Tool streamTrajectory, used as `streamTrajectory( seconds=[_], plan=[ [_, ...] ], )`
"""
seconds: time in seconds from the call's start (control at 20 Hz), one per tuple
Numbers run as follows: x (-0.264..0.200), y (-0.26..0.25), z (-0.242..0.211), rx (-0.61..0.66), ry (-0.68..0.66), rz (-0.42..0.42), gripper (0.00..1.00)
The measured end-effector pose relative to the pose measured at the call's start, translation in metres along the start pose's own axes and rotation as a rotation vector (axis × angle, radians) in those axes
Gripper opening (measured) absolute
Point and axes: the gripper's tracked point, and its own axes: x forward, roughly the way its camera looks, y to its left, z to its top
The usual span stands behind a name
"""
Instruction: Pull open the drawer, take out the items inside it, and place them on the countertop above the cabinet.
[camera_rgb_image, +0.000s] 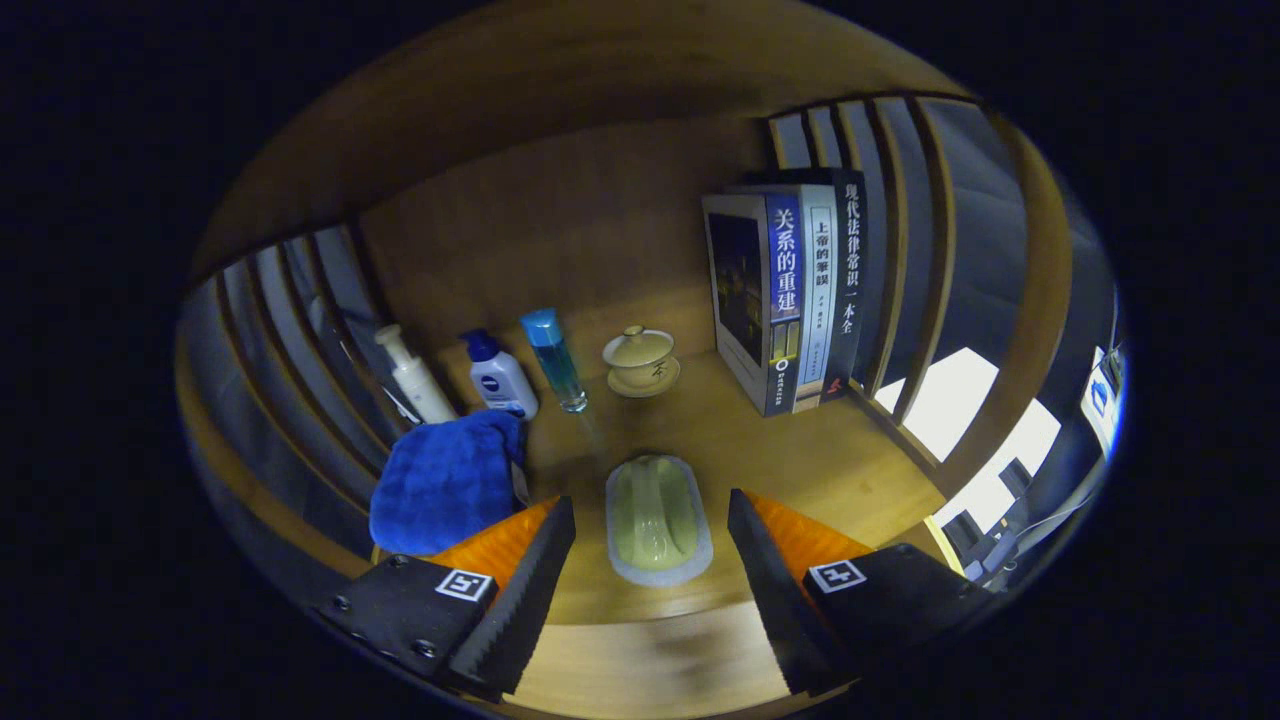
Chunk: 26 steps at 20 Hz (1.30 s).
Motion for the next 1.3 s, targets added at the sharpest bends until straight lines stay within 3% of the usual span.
streamTrajectory(
  seconds=[0.3, 0.7, 1.0, 1.3],
  plan=[
    [-0.078, 0.0, -0.007, -0.05, -0.204, 0.027, 0.98],
    [-0.152, -0.006, -0.063, -0.047, -0.347, 0.089, 0.98],
    [-0.181, -0.029, -0.121, -0.094, -0.421, 0.024, 0.98],
    [-0.187, -0.043, -0.187, -0.119, -0.384, -0.016, 0.98]
  ],
)
